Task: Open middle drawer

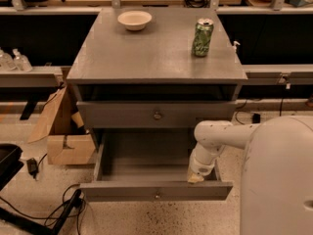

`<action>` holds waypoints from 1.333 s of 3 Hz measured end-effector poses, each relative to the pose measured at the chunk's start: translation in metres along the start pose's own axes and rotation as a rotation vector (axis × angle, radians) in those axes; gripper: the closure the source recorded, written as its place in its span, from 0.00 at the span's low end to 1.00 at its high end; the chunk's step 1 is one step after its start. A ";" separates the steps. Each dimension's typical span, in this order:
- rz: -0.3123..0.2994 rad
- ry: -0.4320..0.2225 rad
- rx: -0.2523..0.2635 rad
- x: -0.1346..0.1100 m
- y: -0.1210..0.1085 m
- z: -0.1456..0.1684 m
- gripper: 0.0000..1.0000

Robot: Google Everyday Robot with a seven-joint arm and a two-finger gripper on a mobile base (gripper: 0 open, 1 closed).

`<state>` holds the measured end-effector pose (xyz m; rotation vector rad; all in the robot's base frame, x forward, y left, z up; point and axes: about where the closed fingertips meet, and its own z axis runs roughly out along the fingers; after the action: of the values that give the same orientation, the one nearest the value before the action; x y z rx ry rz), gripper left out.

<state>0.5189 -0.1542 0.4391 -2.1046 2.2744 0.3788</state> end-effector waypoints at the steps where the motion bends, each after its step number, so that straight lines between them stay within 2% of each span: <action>1: 0.000 0.000 0.000 0.000 0.000 -0.001 1.00; 2: 0.000 0.000 -0.001 -0.001 0.001 -0.003 0.98; 3: 0.000 0.000 -0.003 -0.001 0.001 -0.003 0.68; 4: 0.000 0.000 -0.003 -0.001 0.001 -0.003 0.44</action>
Offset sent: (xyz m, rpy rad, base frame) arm -0.2995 0.0888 0.0489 -0.0175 0.7247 0.0274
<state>0.5180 -0.1539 0.4422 -2.1064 2.2751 0.3819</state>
